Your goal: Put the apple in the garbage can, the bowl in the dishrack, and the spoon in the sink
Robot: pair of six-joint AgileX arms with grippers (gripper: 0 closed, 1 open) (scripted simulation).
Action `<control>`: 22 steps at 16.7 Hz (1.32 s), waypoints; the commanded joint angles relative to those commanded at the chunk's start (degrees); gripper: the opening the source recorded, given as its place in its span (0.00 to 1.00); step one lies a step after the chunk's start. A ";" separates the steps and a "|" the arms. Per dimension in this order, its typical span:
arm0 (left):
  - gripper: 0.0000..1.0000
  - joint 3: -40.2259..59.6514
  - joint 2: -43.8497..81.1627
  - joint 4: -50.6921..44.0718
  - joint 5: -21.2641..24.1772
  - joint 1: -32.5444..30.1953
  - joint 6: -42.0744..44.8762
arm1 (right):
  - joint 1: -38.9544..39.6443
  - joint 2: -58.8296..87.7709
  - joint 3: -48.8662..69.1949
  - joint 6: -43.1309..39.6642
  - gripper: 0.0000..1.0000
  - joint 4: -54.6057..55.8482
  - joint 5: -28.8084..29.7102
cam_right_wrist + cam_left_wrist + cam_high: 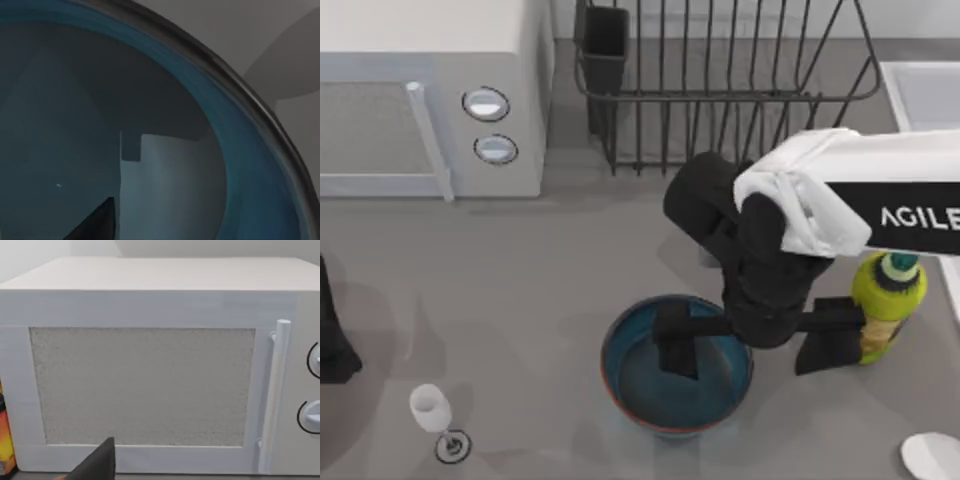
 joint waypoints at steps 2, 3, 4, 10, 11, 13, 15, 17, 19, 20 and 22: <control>1.00 0.00 0.00 0.00 0.00 0.00 0.00 | 0.00 0.00 0.00 0.00 1.00 0.00 0.00; 1.00 0.00 0.00 0.00 0.00 0.00 0.00 | 0.00 0.00 0.00 0.00 1.00 0.00 0.00; 1.00 0.00 0.00 0.00 0.00 0.00 0.00 | 0.00 0.00 0.00 0.00 0.92 0.00 0.00; 1.00 0.00 0.00 0.00 0.00 0.00 0.00 | 0.00 0.00 0.00 0.00 0.47 0.00 0.00; 1.00 0.00 0.00 0.00 0.00 0.00 0.00 | 0.00 0.00 0.00 0.00 0.40 0.00 0.00; 1.00 0.00 0.00 0.00 0.00 0.00 0.00 | 0.00 0.00 0.00 0.00 0.25 0.00 0.00; 1.00 0.00 0.00 0.00 0.00 0.00 0.00 | 0.00 0.00 0.00 0.00 0.10 0.00 0.00; 1.00 0.00 0.00 0.00 0.00 0.00 0.00 | 0.00 0.00 0.00 0.00 0.00 0.00 0.00; 1.00 0.00 0.00 0.00 0.00 0.00 0.00 | 0.00 0.00 0.00 0.00 0.00 0.00 0.00; 1.00 0.00 0.00 0.00 0.00 0.00 0.00 | 0.00 0.00 0.00 0.00 0.00 0.00 0.00; 1.00 0.00 0.00 0.00 0.00 0.00 0.00 | 0.00 0.00 0.00 0.00 0.00 0.00 0.00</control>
